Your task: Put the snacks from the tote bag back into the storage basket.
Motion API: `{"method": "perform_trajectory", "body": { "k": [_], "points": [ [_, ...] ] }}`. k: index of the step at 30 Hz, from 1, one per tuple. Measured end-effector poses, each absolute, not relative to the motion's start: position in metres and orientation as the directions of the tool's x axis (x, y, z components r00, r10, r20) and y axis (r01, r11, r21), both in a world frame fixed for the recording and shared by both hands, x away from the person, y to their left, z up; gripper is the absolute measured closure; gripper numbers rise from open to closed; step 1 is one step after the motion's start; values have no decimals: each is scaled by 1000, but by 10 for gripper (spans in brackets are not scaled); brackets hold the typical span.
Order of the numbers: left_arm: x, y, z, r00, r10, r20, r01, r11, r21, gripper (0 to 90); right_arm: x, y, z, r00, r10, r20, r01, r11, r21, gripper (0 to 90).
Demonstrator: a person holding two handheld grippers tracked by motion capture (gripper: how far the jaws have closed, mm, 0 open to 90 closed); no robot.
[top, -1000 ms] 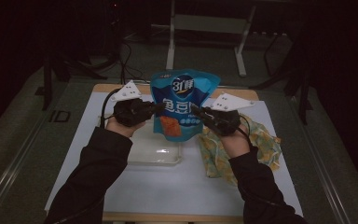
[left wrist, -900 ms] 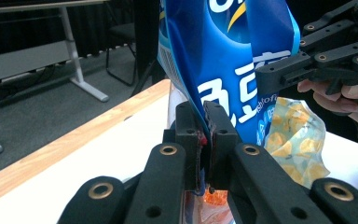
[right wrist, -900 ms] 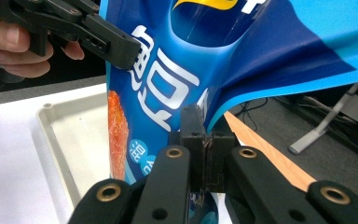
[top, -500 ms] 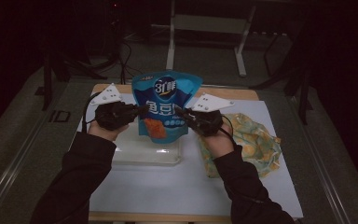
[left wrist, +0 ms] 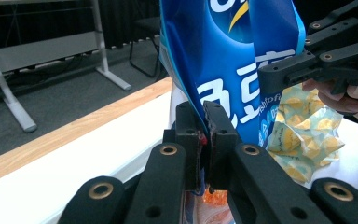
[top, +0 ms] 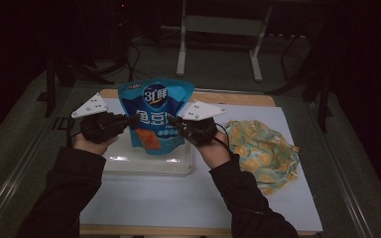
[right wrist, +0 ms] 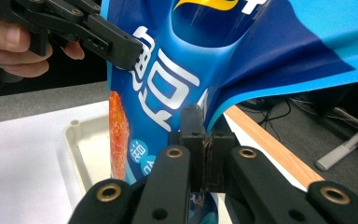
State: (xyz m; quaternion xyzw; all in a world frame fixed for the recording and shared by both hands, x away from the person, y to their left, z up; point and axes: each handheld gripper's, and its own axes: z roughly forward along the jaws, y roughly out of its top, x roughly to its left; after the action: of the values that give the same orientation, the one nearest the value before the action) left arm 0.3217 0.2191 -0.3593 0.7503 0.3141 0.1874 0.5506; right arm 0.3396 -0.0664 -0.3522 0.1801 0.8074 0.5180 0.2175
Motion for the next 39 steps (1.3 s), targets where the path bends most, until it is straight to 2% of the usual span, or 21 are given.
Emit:
{"method": "perform_trajectory", "body": {
  "k": [16,39],
  "points": [
    [326,239,-392,698,712,-79,288,-178,941,875,347,-39,-384,-841,518,-156,80,405,911,893],
    [340,246,-449,680,722,-128,333,-149,931,875,365,-31,-434,-849,518,-106,146,422,895,892]
  ]
}}
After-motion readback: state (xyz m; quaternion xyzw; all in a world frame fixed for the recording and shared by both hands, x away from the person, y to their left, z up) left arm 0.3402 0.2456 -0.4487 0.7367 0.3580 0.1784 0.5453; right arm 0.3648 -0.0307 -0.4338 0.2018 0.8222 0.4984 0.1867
